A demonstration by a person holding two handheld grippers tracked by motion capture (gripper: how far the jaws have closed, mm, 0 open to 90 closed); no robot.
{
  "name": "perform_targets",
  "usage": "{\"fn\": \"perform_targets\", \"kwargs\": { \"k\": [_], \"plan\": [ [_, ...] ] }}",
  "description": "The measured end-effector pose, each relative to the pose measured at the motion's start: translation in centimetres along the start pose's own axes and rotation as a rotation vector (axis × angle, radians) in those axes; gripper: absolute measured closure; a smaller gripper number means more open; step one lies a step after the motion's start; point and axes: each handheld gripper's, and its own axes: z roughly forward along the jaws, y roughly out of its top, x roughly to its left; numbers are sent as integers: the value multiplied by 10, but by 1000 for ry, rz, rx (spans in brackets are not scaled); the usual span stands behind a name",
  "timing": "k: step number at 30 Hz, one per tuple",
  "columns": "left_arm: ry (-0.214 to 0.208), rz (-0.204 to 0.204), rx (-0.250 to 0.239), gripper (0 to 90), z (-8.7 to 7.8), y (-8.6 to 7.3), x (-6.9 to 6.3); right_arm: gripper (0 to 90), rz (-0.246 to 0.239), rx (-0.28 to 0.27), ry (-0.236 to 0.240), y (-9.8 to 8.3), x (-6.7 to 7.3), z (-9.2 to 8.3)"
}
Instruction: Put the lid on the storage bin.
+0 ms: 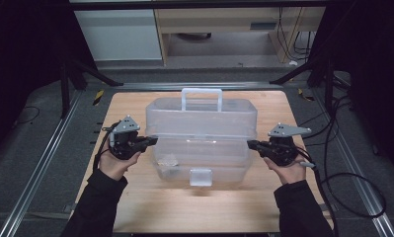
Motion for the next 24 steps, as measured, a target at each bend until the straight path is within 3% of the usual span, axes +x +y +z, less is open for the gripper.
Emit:
{"fn": "perform_targets", "kwargs": {
  "k": [12, 24],
  "plan": [
    [16, 11, 44, 898, -3, -11, -1, 897, 9, 11, -15, -4, -2, -6],
    [44, -10, 61, 897, -7, -20, 4, 886, 4, 29, -37, -10, -1, -8]
  ]
}}
